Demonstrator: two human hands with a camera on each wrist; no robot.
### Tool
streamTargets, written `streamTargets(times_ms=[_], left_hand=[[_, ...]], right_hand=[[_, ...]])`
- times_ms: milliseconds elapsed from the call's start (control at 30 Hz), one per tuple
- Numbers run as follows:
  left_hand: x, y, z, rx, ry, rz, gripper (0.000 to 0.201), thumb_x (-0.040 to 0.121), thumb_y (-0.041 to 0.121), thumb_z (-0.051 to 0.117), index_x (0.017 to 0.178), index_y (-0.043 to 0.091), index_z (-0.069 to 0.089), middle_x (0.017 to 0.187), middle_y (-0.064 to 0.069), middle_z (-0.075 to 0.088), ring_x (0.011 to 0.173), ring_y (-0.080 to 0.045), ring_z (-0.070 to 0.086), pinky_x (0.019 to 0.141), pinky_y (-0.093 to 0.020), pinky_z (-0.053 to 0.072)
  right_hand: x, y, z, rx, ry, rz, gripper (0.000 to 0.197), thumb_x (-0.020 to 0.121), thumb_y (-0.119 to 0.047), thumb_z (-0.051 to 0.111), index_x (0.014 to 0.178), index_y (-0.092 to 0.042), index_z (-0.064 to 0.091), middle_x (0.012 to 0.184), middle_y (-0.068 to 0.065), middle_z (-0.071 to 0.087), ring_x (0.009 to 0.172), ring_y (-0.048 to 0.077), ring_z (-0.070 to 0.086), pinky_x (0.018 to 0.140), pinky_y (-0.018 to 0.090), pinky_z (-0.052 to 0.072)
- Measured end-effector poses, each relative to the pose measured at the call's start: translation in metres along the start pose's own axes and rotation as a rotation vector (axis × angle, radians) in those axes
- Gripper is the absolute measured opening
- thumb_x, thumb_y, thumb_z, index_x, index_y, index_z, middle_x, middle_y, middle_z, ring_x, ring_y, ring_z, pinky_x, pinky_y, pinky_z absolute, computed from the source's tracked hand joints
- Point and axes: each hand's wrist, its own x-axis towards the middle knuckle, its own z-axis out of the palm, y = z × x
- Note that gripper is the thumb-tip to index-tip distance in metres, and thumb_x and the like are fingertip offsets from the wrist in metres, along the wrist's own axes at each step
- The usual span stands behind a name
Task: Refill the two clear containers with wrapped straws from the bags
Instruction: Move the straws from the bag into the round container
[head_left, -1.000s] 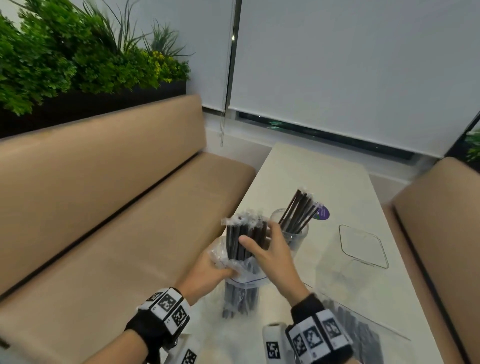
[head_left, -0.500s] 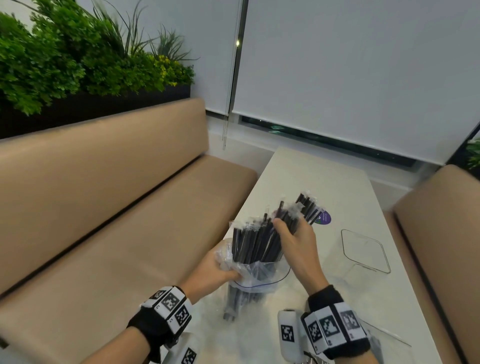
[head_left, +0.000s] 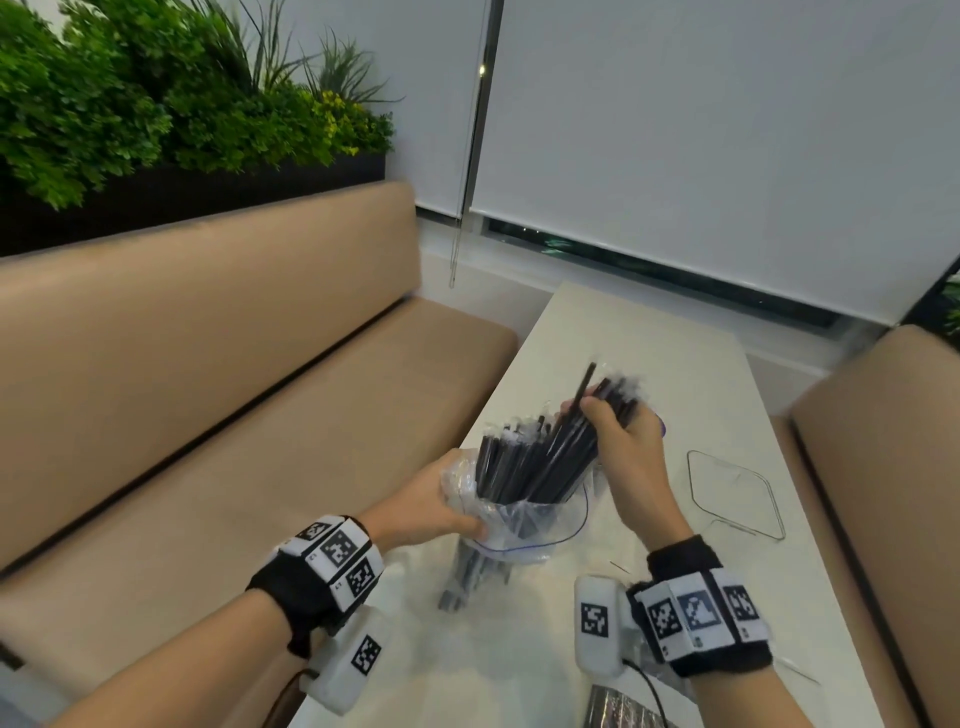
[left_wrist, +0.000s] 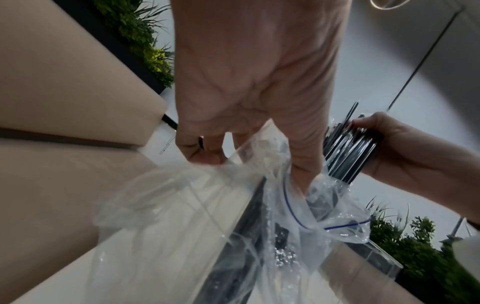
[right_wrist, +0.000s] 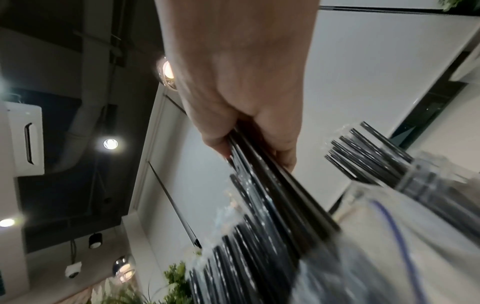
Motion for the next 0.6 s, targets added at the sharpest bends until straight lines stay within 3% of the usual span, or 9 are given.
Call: streamTargets(times_ms=[100,200,233,300,367,433,467,533,600], left_hand=[[0.009,0.002,-0.003,0.045,-0.012,0.008,0.078,0.070,0.003,0.077,0.139,0.019,0.043,0.116,-0.001,0.066,0.082,0.006,0.067,0.081,-0.018,0.053],[0.018,0.003,-0.001,0.054,-0.001,0.017,0.090,0.060,0.021,0.081,0.141,0.026,0.040,0.123,0.002,0.064,0.104,-0.006,0.066,0.099,-0.035,0.050],[0.021,0.001,-0.001,0.044,0.007,0.011,0.091,0.058,0.023,0.080,0.140,0.025,0.041,0.118,0.003,0.066,0.102,-0.009,0.065,0.099,-0.037,0.050],[0.022,0.003,-0.001,0.043,0.022,-0.013,0.084,0.060,0.019,0.079,0.137,0.019,0.046,0.100,0.002,0.069,0.085,-0.010,0.065,0.091,-0.036,0.054],[0.020,0.007,0.001,0.036,0.024,-0.023,0.070,0.067,0.009,0.077,0.132,0.011,0.051,0.098,-0.004,0.071,0.083,-0.014,0.068,0.090,-0.037,0.056],[0.020,0.008,0.002,0.037,0.040,-0.051,0.044,0.074,-0.006,0.072,0.116,-0.002,0.058,0.083,-0.002,0.071,0.070,-0.004,0.066,0.075,-0.024,0.058],[0.019,0.009,0.003,0.042,0.032,-0.068,0.023,0.077,-0.012,0.068,0.097,-0.003,0.061,0.068,0.004,0.067,0.057,0.004,0.061,0.060,-0.013,0.052],[0.017,0.012,0.005,0.050,0.038,-0.085,0.033,0.078,-0.020,0.063,0.070,0.011,0.054,0.053,0.010,0.053,0.038,0.008,0.052,0.045,-0.002,0.037],[0.016,0.009,0.003,0.026,0.060,-0.071,0.029,0.077,-0.020,0.063,0.079,0.008,0.057,0.061,0.006,0.054,0.042,0.009,0.055,0.047,-0.002,0.038]], right_hand=[[0.013,-0.020,-0.007,0.044,0.033,-0.036,0.018,0.095,-0.005,0.048,0.095,0.002,0.065,0.086,0.015,0.074,0.077,0.023,0.070,0.062,0.026,0.057],[0.026,-0.033,-0.015,0.059,0.074,-0.073,0.025,0.095,-0.007,0.048,0.105,0.011,0.061,0.085,0.017,0.073,0.078,0.024,0.070,0.054,0.024,0.056],[0.029,-0.036,-0.017,0.067,0.087,-0.086,0.027,0.095,-0.007,0.047,0.108,0.013,0.059,0.084,0.018,0.072,0.076,0.022,0.070,0.054,0.024,0.056],[0.035,-0.043,-0.022,0.093,0.116,-0.109,0.026,0.095,-0.006,0.046,0.109,0.014,0.057,0.085,0.020,0.069,0.069,0.017,0.070,0.054,0.025,0.056],[0.041,-0.050,-0.029,0.127,0.136,-0.127,0.023,0.095,-0.005,0.045,0.110,0.010,0.056,0.084,0.017,0.066,0.066,0.014,0.070,0.057,0.027,0.057],[0.049,-0.059,-0.036,0.164,0.148,-0.146,0.017,0.095,-0.004,0.045,0.107,0.005,0.054,0.080,0.011,0.064,0.066,0.015,0.071,0.062,0.033,0.058],[0.052,-0.066,-0.040,0.186,0.154,-0.160,0.012,0.095,-0.003,0.045,0.103,0.002,0.053,0.078,0.009,0.064,0.066,0.016,0.071,0.063,0.034,0.058],[0.057,-0.086,-0.048,0.238,0.165,-0.186,0.010,0.095,-0.001,0.044,0.090,-0.003,0.052,0.074,0.007,0.062,0.065,0.017,0.070,0.065,0.034,0.059],[0.063,-0.109,-0.059,0.309,0.191,-0.224,0.017,0.096,0.000,0.043,0.083,-0.008,0.051,0.070,0.004,0.062,0.065,0.017,0.069,0.069,0.033,0.060]])
